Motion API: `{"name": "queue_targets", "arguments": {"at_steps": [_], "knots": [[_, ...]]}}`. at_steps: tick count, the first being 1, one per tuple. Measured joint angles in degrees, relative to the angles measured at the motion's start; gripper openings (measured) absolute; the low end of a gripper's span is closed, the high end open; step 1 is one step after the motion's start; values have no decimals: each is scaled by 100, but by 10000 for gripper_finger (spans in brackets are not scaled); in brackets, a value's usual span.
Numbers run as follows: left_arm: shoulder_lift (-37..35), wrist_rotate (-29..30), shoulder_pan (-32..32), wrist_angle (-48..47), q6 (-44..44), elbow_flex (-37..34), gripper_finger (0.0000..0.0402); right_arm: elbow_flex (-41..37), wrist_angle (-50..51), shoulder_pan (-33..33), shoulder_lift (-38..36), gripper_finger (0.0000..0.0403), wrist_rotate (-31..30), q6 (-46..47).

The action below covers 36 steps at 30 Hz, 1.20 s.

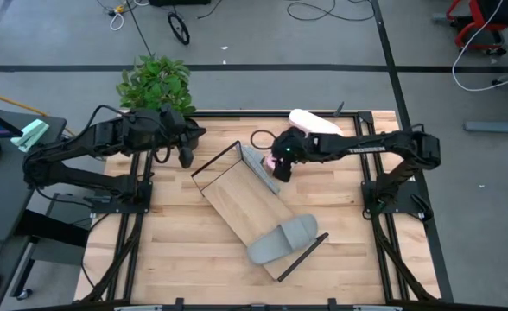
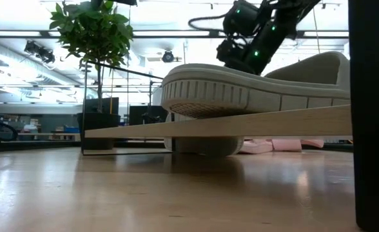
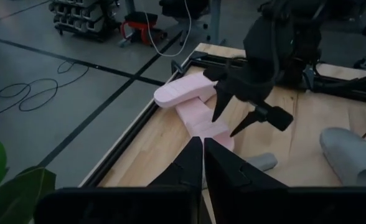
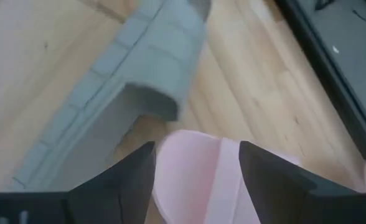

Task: Pick and place slides into the shelf
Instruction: Put the gray slide on the shelf

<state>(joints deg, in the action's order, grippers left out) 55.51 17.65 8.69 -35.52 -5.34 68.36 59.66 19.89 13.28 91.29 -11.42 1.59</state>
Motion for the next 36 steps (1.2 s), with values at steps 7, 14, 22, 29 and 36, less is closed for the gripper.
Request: {"name": "queue_targets", "arguments": {"at_steps": [7,14,22,29,36], "knots": [[-2,0,0,0,-3,0,21,-2,-573,0,381,236,71,-956],[-2,1,0,0,-5,0,30,-2,-845,99,534,236,151,-1674],[-2,2,0,-16,-44,2,17,-2,-1272,136,771,236,357,-1980],[-2,2,-2,-38,-51,4,25,-4,-1570,163,943,236,359,-2012],[-2,-107,-5,-78,-200,9,26,-5,-1684,286,1172,206,482,-2161]]}}
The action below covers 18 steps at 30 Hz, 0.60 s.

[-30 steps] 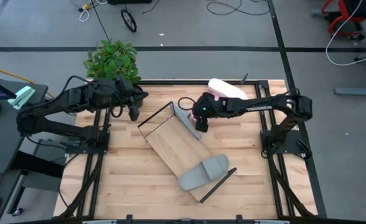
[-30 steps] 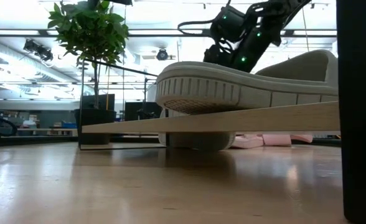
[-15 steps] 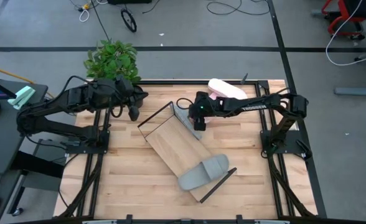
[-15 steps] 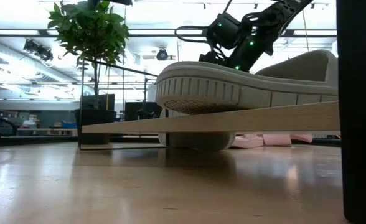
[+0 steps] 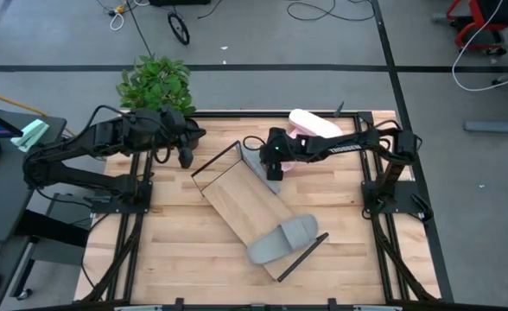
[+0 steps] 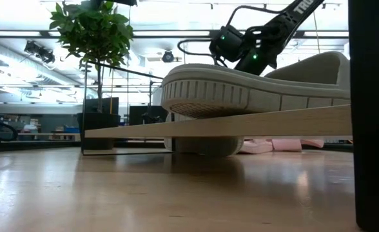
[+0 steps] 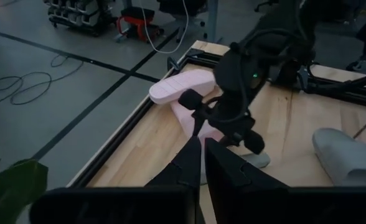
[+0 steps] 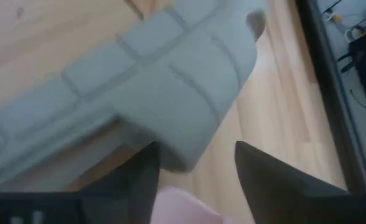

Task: Pick and place slides into the shelf
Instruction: Put the gray slide on the shelf

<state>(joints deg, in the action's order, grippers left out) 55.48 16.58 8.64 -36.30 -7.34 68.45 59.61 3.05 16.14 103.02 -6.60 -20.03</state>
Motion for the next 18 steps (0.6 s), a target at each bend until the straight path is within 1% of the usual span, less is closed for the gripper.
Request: {"name": "queue_targets", "arguments": {"at_steps": [2,6,7,10,12,16,18], "knots": [[-2,-80,-19,3,-4,0,22,0,23,20,38,164,12,-1],[-2,-137,-20,-27,-36,0,15,0,191,27,-23,33,-150,66],[-2,-138,-21,-44,-60,0,14,0,266,36,-84,20,-240,68],[-2,-134,-17,-32,-67,0,15,110,621,79,-198,15,-596,205],[-2,-135,-17,-38,-63,0,18,207,876,118,-241,8,-636,207],[-2,-134,-19,-41,-56,0,24,441,1081,215,-415,6,-643,220],[-2,-131,-17,-49,-48,0,24,614,1306,265,-511,5,-746,216]]}}
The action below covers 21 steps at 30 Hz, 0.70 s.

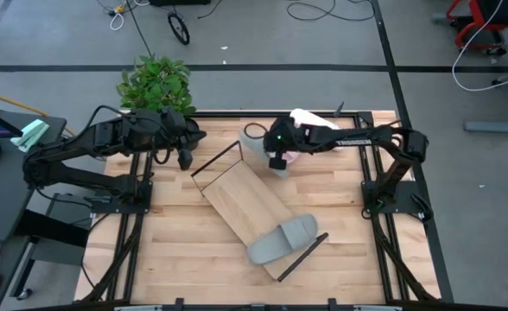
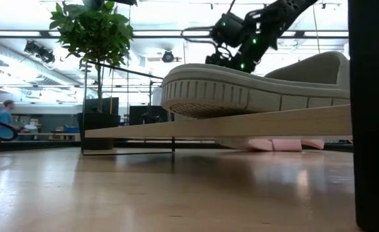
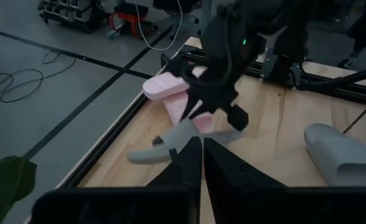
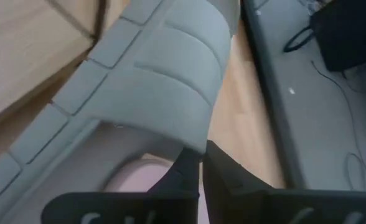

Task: Pick and place slides into the shelf
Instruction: Put the gray slide on the shelf

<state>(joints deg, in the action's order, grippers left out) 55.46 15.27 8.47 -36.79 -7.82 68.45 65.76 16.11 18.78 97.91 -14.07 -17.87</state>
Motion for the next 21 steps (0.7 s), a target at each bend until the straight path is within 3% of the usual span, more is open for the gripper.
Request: {"name": "queue_targets", "arguments": {"at_steps": [8,15,21], "knots": [[0,0,-2,4,9,0,13,754,1106,307,-527,2,2,23],[0,-2,-2,6,9,0,18,1256,2081,625,-1089,2,1179,961],[0,0,-2,4,9,0,24,1270,2167,753,-1547,2,1784,1638]]}}
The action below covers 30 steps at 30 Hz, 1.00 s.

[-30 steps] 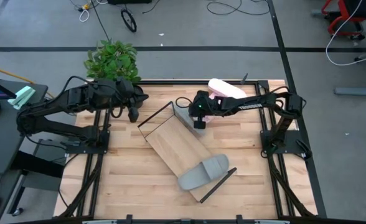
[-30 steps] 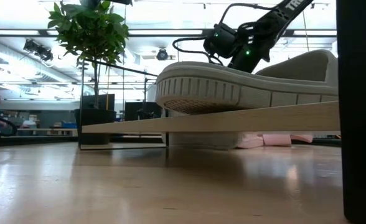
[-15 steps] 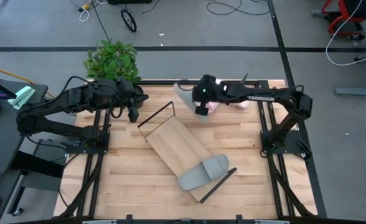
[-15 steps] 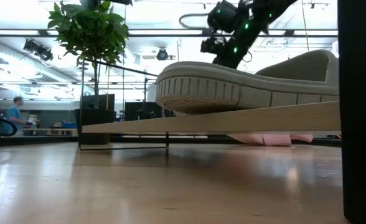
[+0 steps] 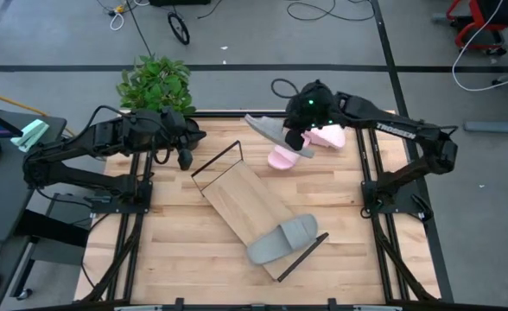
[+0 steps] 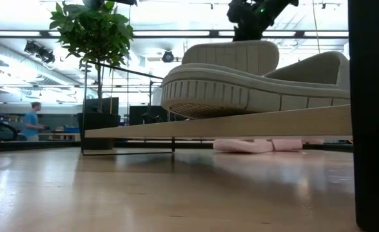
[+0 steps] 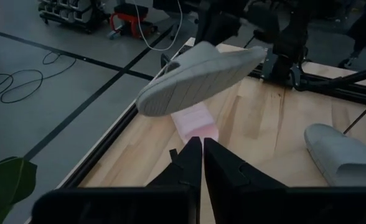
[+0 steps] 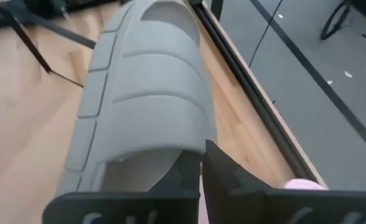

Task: Pick and place slides into the shelf
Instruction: Put the gray slide on the shelf

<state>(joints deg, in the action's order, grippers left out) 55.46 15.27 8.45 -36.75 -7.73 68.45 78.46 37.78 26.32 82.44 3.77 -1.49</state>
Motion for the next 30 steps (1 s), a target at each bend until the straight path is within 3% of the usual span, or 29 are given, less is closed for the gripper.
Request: {"name": "queue_targets", "arguments": {"at_steps": [10,13,19,30], "knots": [[41,-4,0,87,22,0,18,0,314,-32,-574,2,216,633],[166,-334,2,320,296,-9,26,0,306,-142,-730,2,250,645],[574,-1029,-9,1444,1323,-9,46,0,369,-375,-895,2,229,649],[1359,-1213,-46,2954,3604,-9,108,-2,555,-399,-788,1,209,816]]}}
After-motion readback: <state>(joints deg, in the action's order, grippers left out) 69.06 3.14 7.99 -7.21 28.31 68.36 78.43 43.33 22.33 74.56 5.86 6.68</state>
